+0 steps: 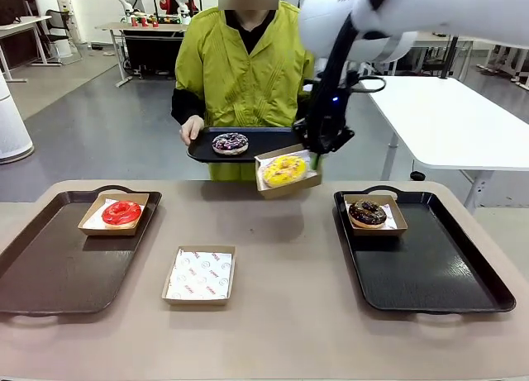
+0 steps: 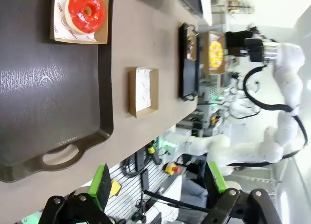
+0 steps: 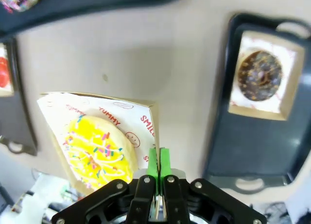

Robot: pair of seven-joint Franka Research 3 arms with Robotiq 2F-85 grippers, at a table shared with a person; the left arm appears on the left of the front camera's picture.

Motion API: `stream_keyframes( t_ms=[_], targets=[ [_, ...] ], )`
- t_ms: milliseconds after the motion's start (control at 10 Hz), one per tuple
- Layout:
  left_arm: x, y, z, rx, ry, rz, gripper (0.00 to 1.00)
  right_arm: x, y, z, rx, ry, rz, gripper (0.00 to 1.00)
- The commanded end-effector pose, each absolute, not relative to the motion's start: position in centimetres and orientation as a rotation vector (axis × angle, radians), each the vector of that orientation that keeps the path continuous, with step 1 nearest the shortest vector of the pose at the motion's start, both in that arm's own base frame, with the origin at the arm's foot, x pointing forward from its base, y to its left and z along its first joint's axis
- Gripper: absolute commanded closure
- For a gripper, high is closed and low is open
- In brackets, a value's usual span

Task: Individually package the donuts and arrange them on the tray.
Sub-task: Place the picked Paper togo box on the Handle tray while simultaneously picking up another Paper togo box from the table with the other hand.

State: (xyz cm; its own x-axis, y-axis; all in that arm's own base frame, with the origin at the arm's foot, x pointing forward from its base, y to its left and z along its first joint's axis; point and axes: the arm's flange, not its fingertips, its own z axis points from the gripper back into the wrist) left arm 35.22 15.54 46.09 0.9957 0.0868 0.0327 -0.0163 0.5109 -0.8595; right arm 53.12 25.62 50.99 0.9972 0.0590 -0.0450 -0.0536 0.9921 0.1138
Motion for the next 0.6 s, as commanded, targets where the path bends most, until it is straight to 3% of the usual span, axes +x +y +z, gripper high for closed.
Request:
stream_keyframes(
  t_ms=[0,500],
  targets=[
    [36.1,11.6,49.9,-0.871,0.029,0.031,0.00,48.5,19.3,52.4,0.134,0.008,0.122,0.98],
    [37.6,-1.7,54.2,-0.457,0.105,-0.041,0.00,43.6,6.4,49.4,0.196,0.022,0.010,0.98]
  ],
)
